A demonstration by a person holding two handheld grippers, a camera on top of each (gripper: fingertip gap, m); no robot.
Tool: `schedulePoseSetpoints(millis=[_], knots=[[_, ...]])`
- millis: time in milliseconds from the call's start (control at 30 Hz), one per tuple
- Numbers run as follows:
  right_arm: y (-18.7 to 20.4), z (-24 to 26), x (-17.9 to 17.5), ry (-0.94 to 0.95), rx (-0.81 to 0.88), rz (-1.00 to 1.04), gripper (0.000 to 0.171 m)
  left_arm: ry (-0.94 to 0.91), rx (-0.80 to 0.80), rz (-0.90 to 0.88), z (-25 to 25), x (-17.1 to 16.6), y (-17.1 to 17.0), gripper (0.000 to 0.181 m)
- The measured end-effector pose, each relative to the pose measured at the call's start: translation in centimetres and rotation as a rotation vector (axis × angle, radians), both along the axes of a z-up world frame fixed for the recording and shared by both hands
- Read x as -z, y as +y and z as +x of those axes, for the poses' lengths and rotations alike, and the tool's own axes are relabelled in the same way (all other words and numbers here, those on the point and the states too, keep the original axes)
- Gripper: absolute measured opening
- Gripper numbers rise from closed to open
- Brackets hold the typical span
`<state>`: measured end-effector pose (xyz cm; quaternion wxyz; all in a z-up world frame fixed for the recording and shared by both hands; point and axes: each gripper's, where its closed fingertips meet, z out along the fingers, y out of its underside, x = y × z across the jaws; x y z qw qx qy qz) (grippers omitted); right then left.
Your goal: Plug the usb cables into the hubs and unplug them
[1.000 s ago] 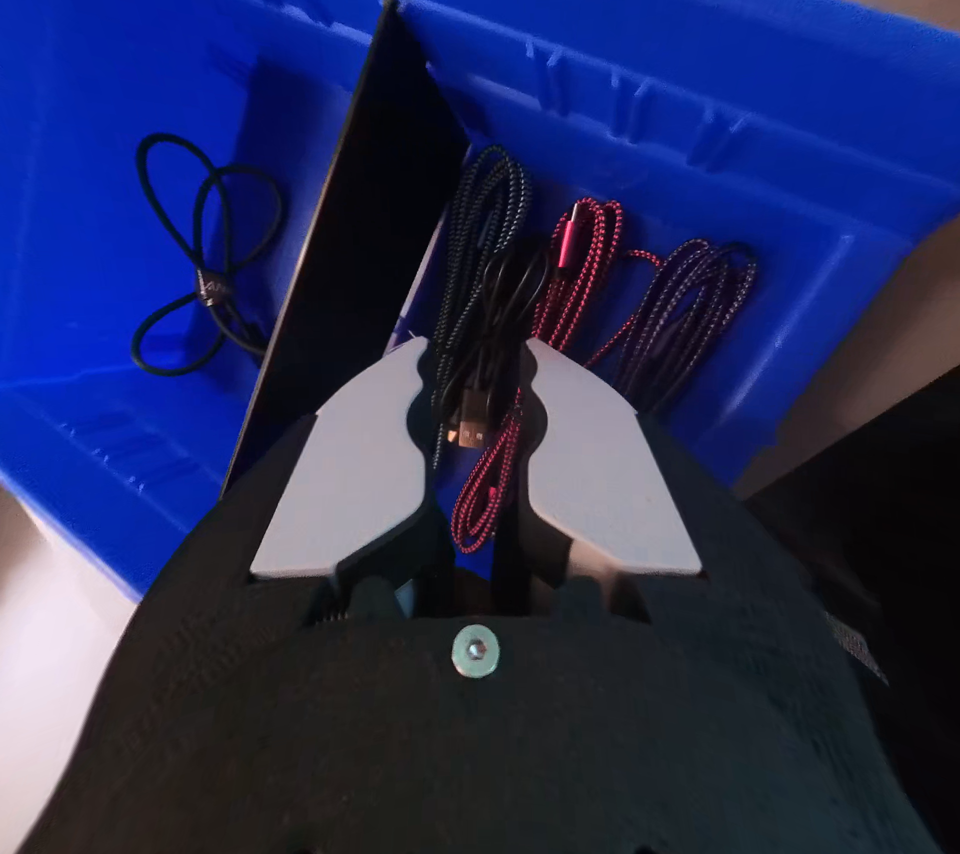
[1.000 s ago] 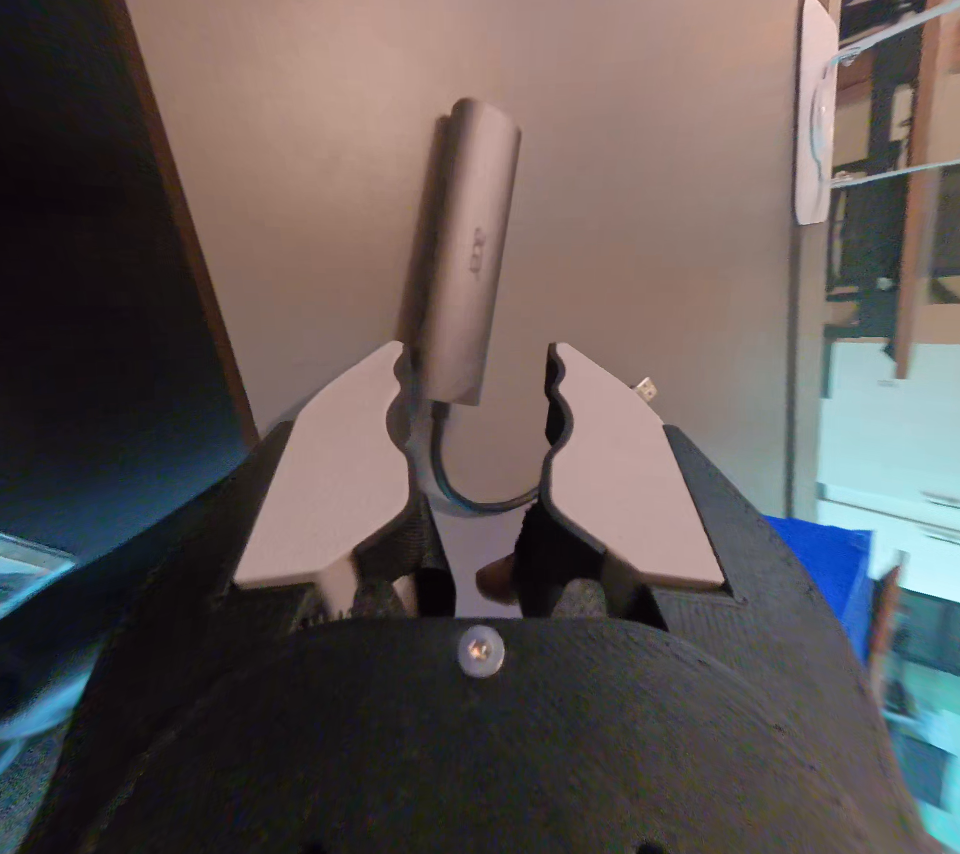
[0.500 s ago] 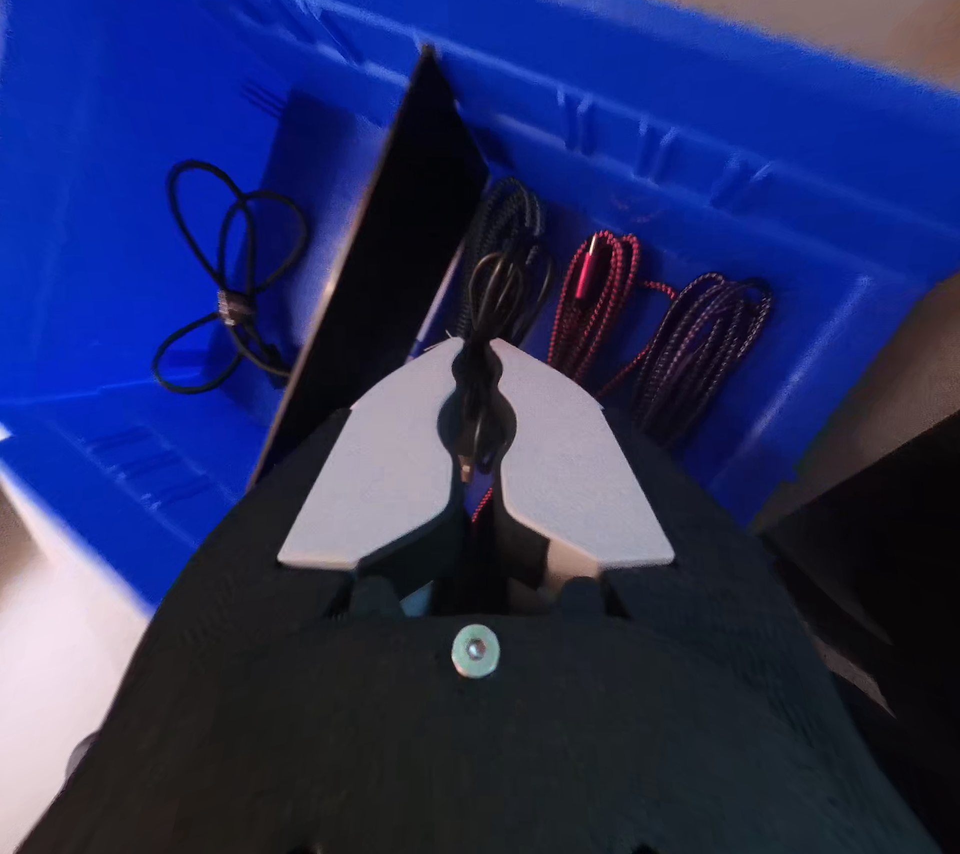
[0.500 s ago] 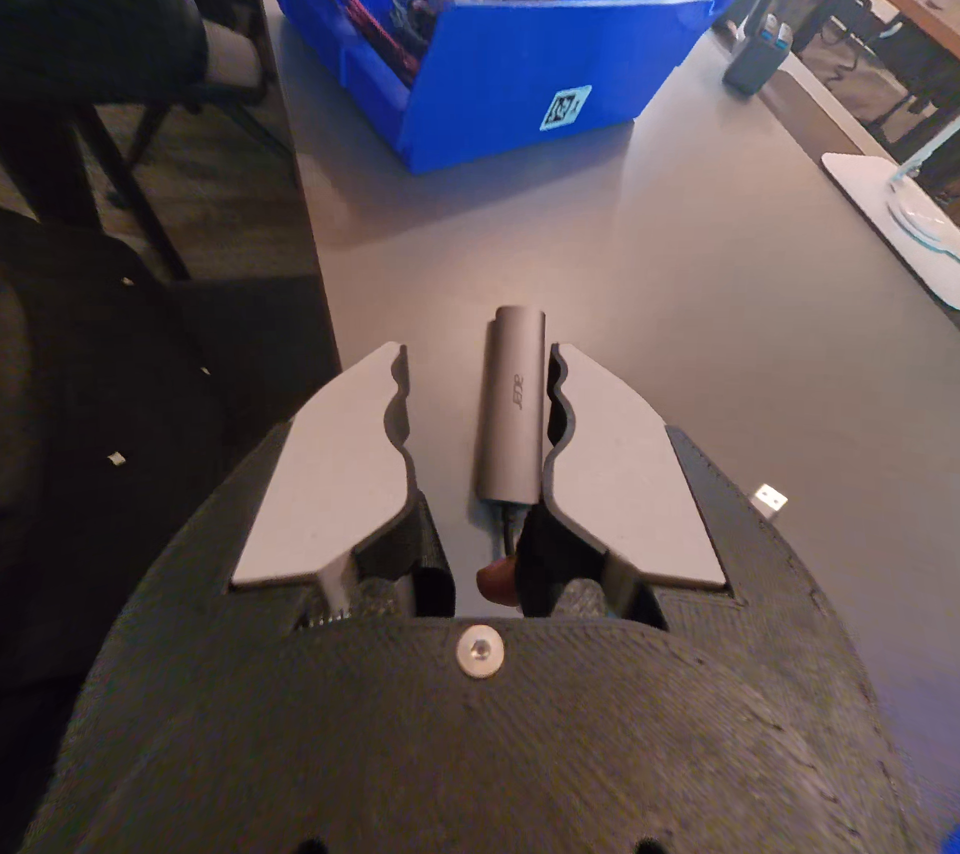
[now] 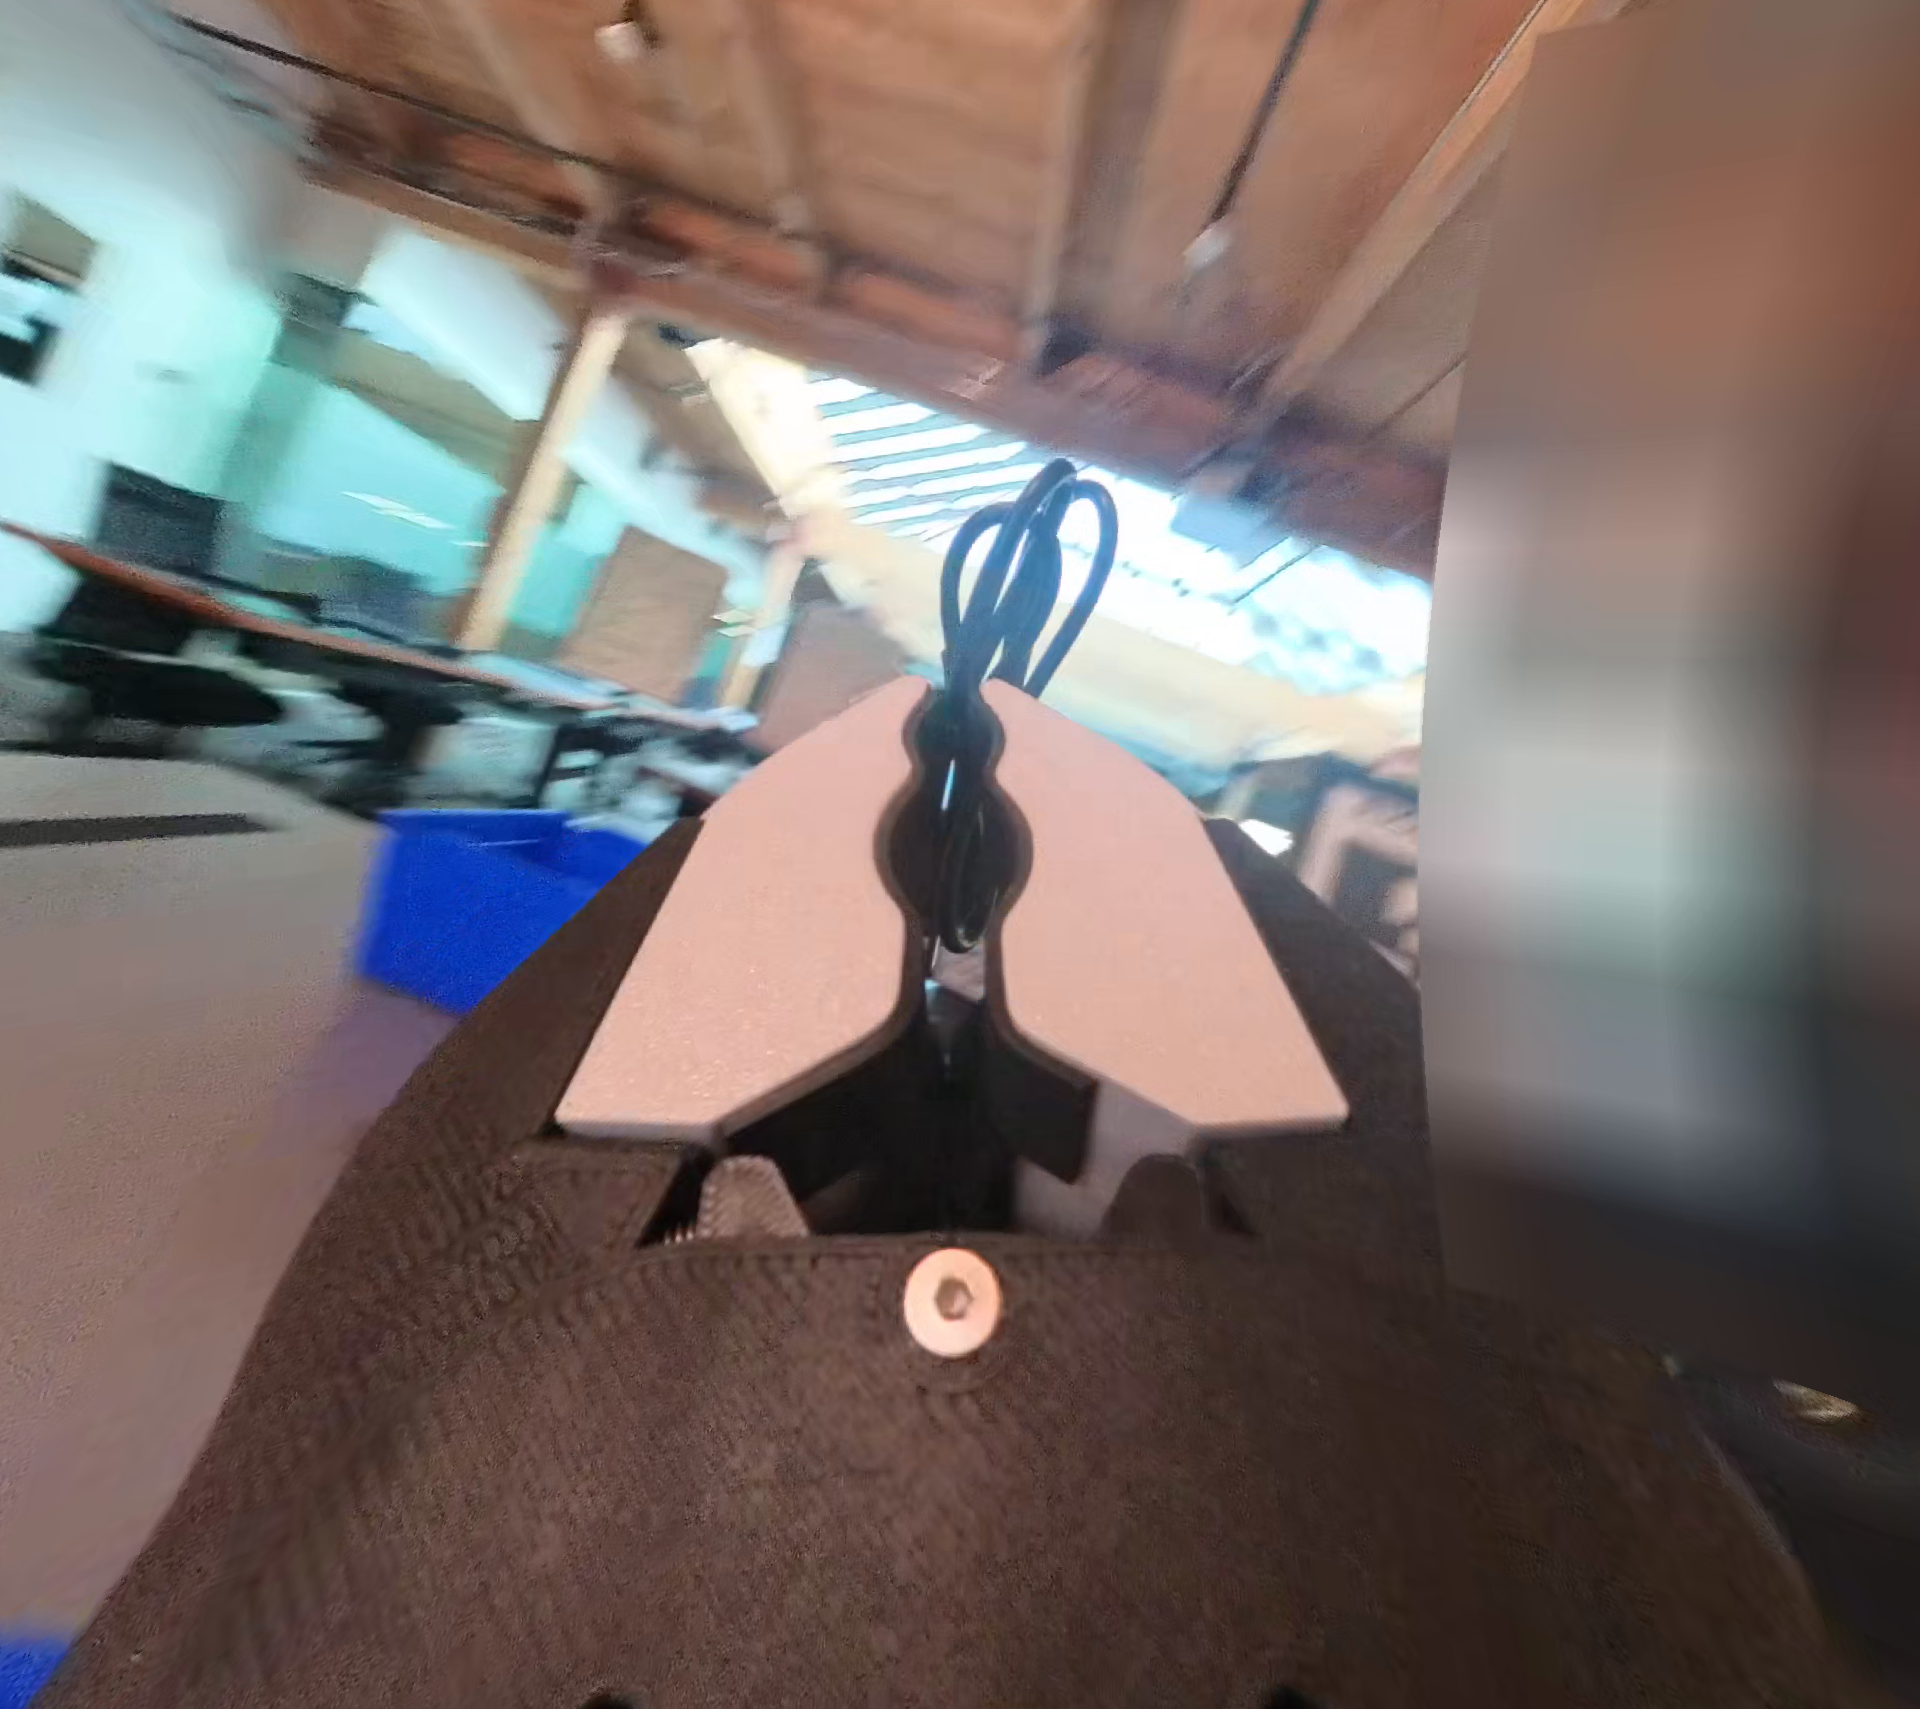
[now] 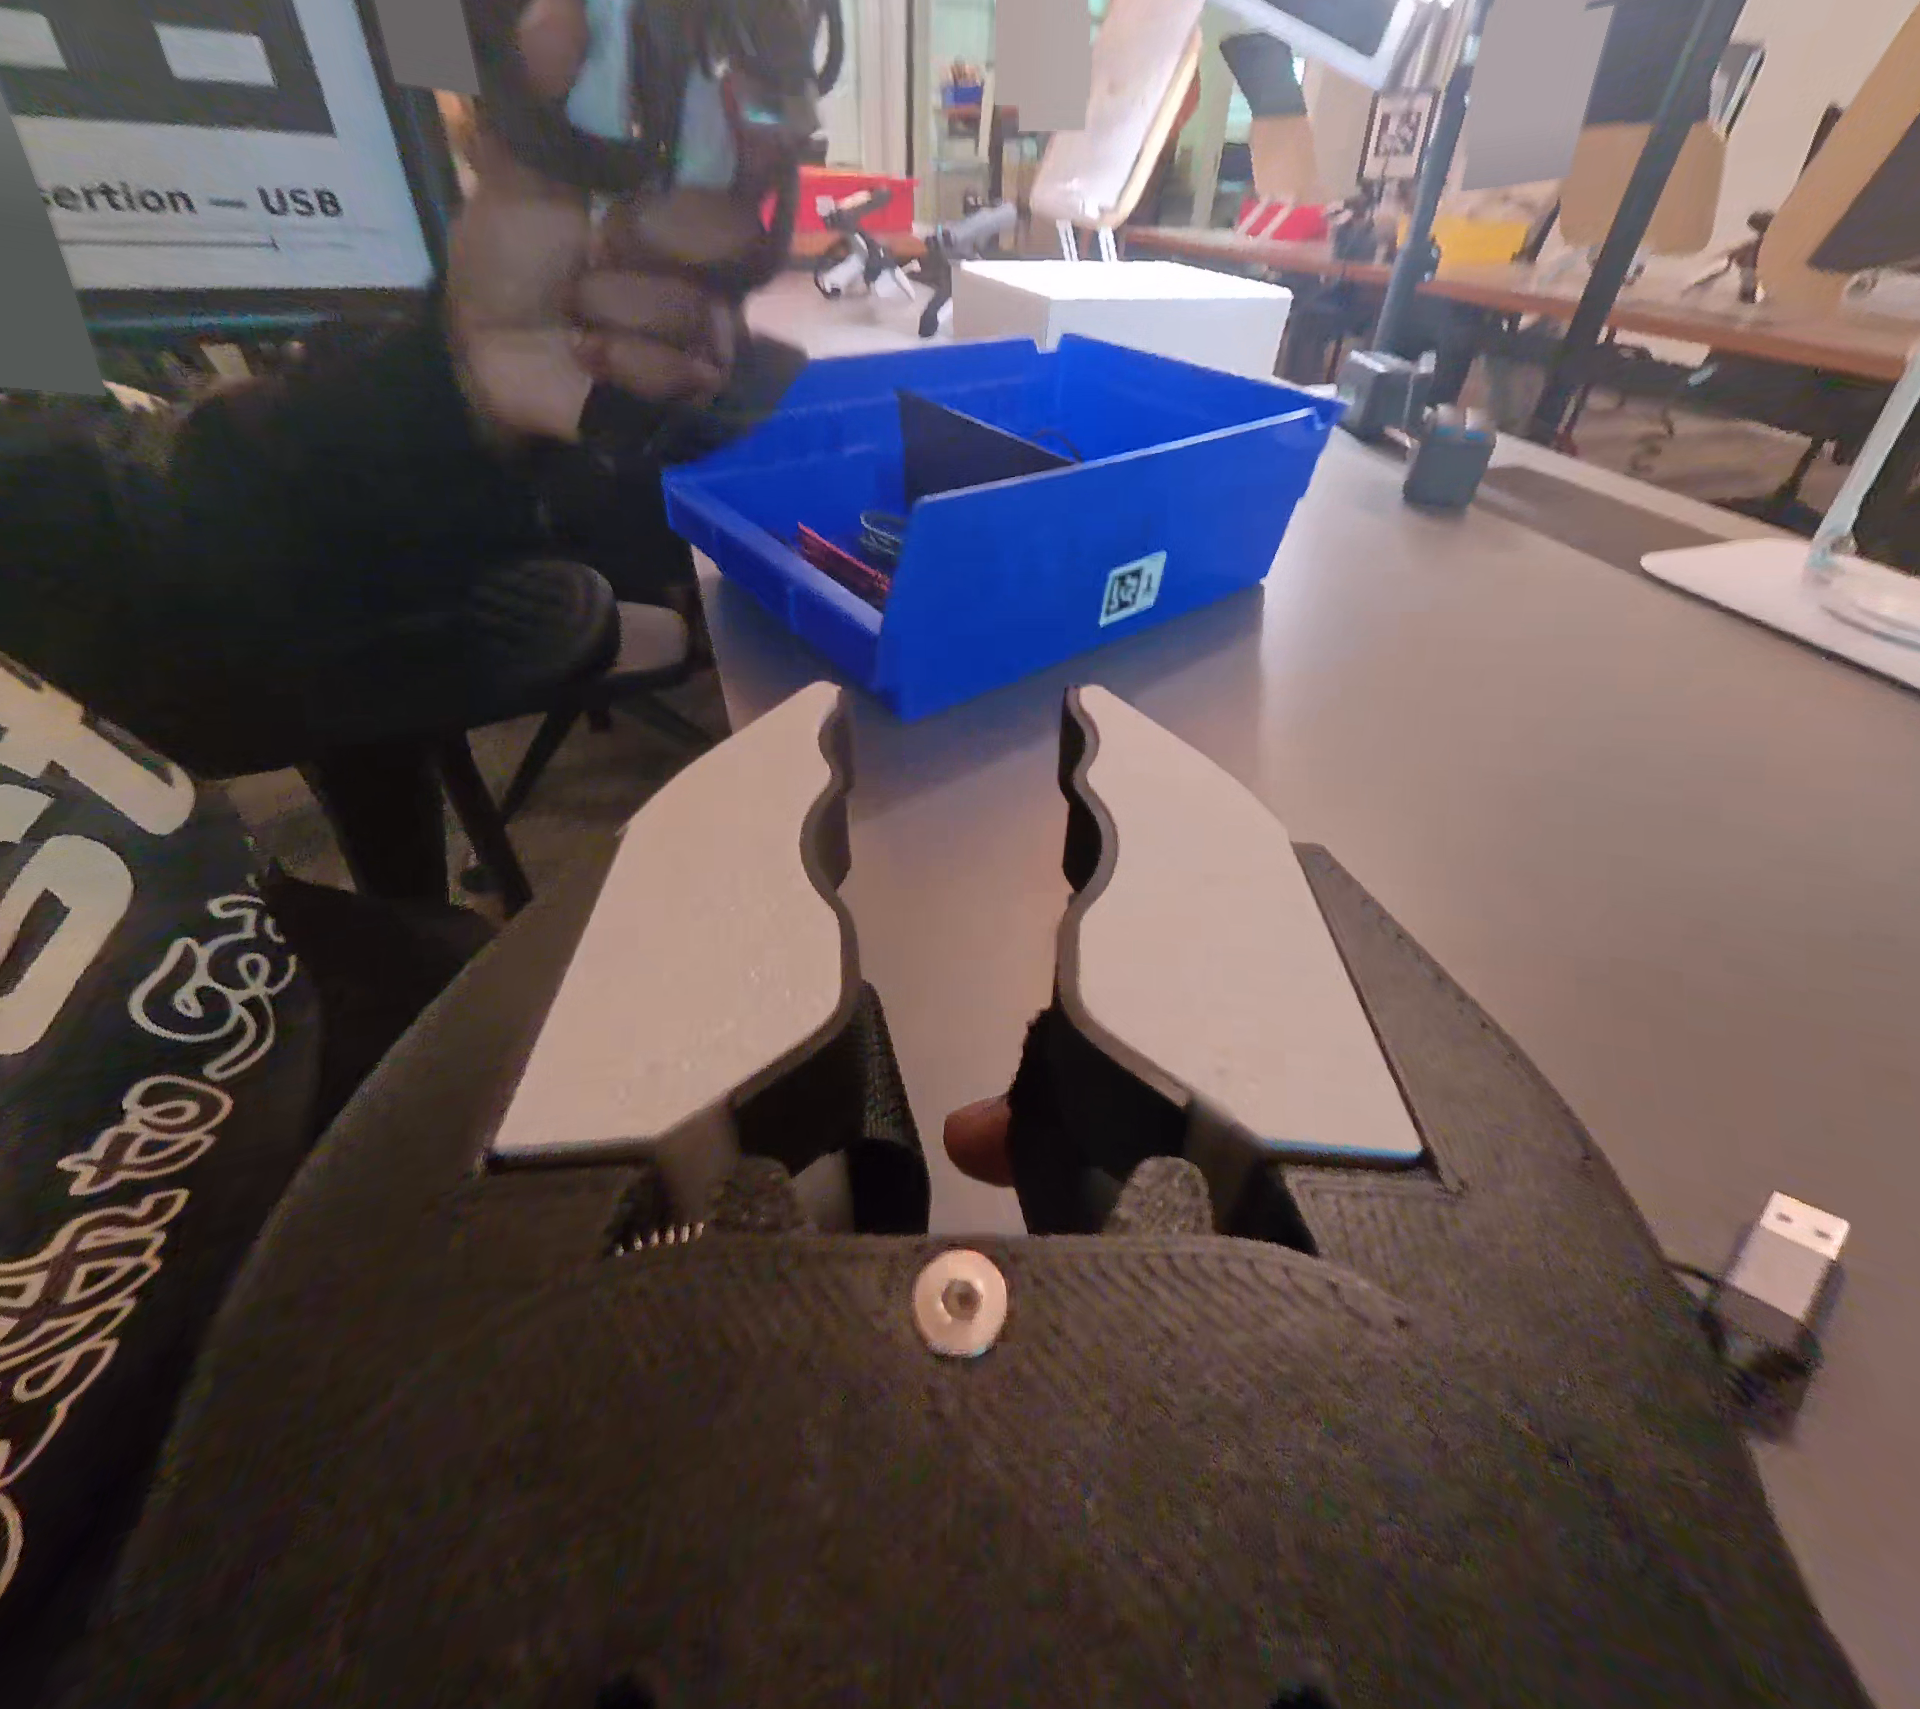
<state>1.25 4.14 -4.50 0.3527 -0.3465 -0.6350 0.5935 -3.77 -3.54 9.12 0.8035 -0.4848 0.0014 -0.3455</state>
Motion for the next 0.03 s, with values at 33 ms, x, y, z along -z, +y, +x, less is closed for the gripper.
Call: schedulePoseSetpoints(millis=[33], knots=[[-0.31, 0.17, -0.23, 0.019, -0.011, -0.007, 0.036, -0.080, 0.088, 0.035, 0.75, 0.19, 0.14, 0.004]])
